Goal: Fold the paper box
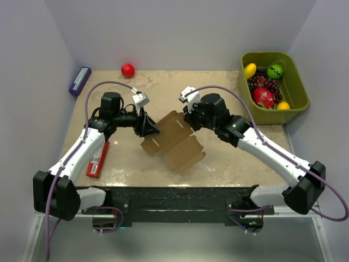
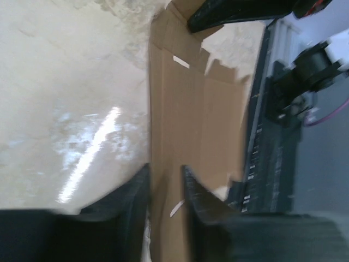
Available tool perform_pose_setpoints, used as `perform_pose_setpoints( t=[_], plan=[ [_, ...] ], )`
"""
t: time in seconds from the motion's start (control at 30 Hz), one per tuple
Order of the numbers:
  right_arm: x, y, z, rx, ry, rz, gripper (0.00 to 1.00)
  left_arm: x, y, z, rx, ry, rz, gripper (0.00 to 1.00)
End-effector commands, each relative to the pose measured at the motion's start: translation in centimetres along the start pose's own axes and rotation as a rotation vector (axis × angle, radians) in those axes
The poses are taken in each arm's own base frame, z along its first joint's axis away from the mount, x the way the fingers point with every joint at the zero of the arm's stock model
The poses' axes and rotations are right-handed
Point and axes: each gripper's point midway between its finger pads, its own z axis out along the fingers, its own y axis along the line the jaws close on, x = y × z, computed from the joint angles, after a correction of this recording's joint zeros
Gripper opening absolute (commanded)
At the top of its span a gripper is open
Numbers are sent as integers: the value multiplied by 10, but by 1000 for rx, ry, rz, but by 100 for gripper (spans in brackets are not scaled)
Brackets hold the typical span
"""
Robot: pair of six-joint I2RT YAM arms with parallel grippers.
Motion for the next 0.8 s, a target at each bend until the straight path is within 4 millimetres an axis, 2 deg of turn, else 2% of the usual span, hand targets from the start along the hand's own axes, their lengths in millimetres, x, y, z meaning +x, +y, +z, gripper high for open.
perform_pose_setpoints(
  t=[0.0,0.03,0.07,0.13,0.17,0.2,0.27,0.3,0.33,0.4,0.47,0.67,0.7,0.77],
  plan=[
    [-8,7,-2,-20,-99,51,0,-33,19,-12,-184,-64,88,79],
    [-8,3,-2,7,-114,63,0,-38,28,-16,-243,-79,97,89],
    [0,4,-1,7,-114,91,0,-42,42,-25,-353,-95,88,99],
    [-4,0,0,32,-159,101,0,-47,54,-36,-442,-129,86,100],
    [2,1,1,31,-161,141,0,-45,61,-47,-501,-157,48,100],
    [-2,-1,1,35,-188,147,0,-46,64,-53,-528,-181,39,100],
    [3,-5,2,44,-199,177,0,-54,70,-74,-590,-270,16,100],
    [-1,-8,-1,46,-227,188,0,-41,75,-76,-604,-272,-21,100],
    [-1,-17,-3,65,-238,204,0,-39,77,-79,-609,-294,-32,99],
    [-4,-17,-9,16,-267,237,0,-20,79,-75,-586,-277,-89,100],
    [-6,-31,-14,15,-297,273,0,-8,76,-66,-535,-250,-126,99],
    [-14,-33,-28,-39,-347,294,0,-6,64,-53,-418,-245,-141,100],
    [-15,-32,-29,-46,-352,293,0,-11,64,-52,-410,-259,-121,100],
    [-17,-27,-31,-74,-360,294,0,-8,68,-49,-405,-248,-139,100]
  ],
)
